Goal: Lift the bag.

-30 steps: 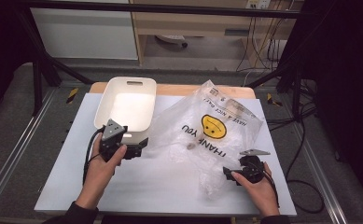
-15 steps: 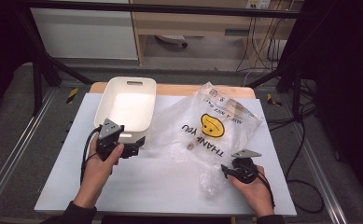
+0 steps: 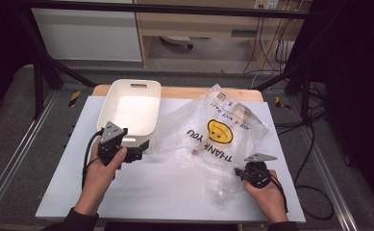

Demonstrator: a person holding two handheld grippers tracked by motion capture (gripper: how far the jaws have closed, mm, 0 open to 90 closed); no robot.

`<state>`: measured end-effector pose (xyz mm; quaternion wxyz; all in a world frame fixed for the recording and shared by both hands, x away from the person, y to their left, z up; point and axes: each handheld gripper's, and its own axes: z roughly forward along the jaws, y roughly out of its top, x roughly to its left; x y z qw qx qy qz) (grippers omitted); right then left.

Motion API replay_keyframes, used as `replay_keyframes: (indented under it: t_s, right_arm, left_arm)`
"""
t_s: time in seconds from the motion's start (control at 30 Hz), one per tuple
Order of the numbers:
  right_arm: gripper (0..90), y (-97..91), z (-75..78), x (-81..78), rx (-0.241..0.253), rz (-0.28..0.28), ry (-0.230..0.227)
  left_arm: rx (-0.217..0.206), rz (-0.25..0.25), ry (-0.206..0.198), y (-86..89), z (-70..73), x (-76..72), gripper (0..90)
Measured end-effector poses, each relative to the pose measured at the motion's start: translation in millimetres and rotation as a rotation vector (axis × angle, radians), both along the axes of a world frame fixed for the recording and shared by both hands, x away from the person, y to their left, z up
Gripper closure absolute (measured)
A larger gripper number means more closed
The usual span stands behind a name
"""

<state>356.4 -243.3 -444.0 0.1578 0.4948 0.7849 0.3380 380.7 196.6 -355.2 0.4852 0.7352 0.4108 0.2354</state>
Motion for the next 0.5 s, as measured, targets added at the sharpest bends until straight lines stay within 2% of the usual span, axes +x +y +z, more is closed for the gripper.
replay_keyframes:
  t_s: [0.3,0.43,0.5]
  right_arm:
    - [90.0,-28.1,4.1,-1.9,0.012,-0.037,0.011]
    - [90.0,-41.7,4.8,-1.7,-0.011,-0.062,0.004]
    - [90.0,-49.4,5.1,-1.3,-0.003,-0.079,0.006]
  left_arm:
    - [0.002,-0.019,-0.006,-5.1,4.3,-4.0,8.9]
    - [0.012,-0.027,-0.011,-9.0,4.8,-6.3,8.9]
    - [0.012,-0.039,-0.006,-11.9,4.0,-7.0,8.9]
